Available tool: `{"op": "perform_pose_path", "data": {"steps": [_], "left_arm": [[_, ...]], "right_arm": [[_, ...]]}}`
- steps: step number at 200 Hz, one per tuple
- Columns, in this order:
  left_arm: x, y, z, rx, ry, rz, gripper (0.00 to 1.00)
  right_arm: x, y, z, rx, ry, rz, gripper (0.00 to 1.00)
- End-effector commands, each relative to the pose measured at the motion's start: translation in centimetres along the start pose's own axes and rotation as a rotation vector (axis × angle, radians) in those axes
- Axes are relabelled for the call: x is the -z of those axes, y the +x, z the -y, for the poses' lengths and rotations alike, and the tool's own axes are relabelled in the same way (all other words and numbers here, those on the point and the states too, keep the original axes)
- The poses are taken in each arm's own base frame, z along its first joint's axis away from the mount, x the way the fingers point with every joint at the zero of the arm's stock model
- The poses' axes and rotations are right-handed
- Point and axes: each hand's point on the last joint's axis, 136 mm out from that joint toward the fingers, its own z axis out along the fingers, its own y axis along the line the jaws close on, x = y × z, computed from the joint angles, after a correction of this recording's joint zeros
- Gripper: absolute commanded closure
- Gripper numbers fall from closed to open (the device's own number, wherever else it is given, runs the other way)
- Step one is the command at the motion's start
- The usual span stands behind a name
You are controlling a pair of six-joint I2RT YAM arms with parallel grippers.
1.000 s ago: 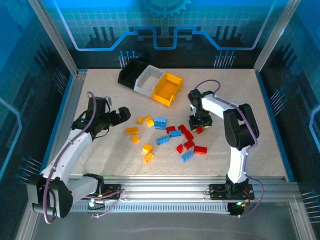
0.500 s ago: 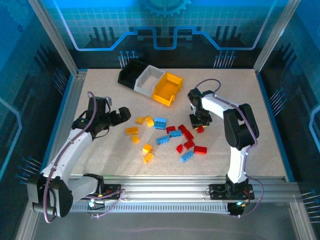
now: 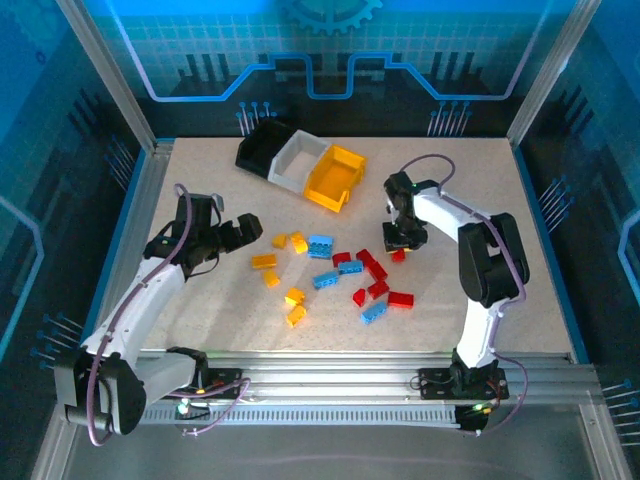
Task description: Sort the legos into containers by color
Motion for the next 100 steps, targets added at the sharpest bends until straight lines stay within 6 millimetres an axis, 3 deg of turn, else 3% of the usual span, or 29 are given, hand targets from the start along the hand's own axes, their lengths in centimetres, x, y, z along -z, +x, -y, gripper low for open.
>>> {"op": "perform_pose_path", "data": {"steps": [1, 50, 100], "left_arm": [[-0.2, 0.9, 0.3, 0.023, 0.025, -0.039, 0.01], [-0.6, 1.3, 1.9, 0.051, 0.125, -0.068, 0.01], [-0.7, 1.5, 3.1, 0.058, 0.199, -0.084, 0.01]], "right_arm": [[2.3, -0.6, -0.5, -0.093, -0.119, 0.049, 0.68], [7.2, -3.5, -3.3, -0.245, -0.457, 0.159, 0.69], [12.0, -8.5, -7.3, -0.262, -0.682, 0.256, 0.69]]}}
